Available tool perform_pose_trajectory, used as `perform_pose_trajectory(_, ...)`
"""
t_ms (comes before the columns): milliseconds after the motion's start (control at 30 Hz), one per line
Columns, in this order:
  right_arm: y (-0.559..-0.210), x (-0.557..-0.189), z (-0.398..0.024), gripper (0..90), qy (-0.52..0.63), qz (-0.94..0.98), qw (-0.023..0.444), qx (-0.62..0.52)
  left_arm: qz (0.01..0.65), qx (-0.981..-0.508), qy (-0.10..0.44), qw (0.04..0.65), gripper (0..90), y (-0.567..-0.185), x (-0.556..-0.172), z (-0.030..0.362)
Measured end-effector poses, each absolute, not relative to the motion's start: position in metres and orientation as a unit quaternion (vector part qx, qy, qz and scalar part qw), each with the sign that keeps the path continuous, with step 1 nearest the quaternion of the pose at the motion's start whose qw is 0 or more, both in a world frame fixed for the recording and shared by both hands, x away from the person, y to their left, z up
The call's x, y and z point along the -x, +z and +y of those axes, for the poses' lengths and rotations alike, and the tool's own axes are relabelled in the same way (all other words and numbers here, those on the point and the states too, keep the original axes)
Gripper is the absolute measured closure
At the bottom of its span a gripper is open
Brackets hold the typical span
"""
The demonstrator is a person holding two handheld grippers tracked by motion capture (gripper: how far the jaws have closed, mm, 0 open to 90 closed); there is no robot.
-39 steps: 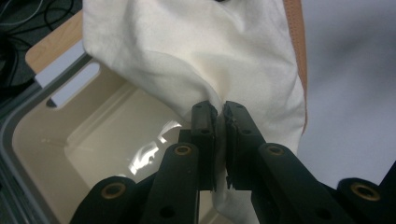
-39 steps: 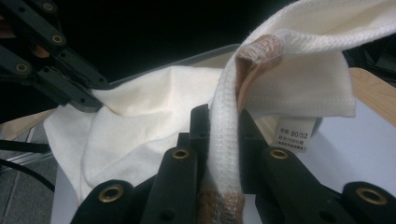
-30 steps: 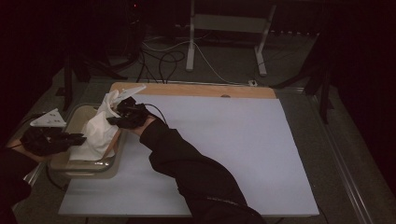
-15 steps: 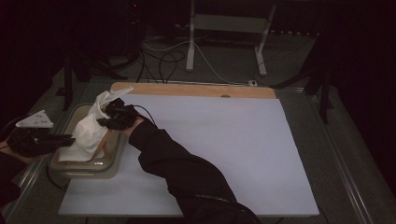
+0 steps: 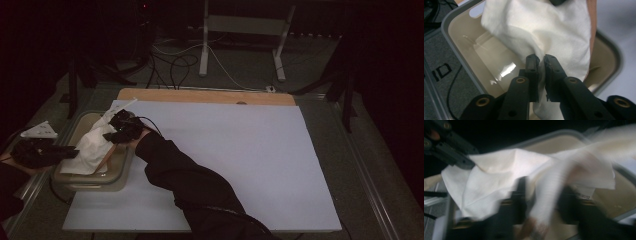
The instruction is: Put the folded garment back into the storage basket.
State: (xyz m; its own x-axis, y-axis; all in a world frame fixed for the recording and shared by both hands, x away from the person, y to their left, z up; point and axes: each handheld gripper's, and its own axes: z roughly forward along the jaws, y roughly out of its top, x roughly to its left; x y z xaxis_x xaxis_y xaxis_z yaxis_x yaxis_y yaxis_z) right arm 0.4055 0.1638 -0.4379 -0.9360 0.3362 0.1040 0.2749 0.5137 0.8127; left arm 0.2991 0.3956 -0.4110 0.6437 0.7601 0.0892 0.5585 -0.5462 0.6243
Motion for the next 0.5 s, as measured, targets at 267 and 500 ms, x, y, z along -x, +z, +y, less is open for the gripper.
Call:
perform_pose_trajectory(267, -0.438, -0.404, 0.158, 15.0, 0.467, 0.866, 0.035, -0.175, 0.380, -0.859, 0.137, 0.315, 15.0, -0.421, -0.306, 0.381)
perform_pose_trajectory(500, -0.433, -0.398, 0.149, 11.8, 0.475, 0.865, 0.038, -0.156, 0.368, -0.859, 0.145, 0.326, 1.4, -0.418, -0.307, 0.366)
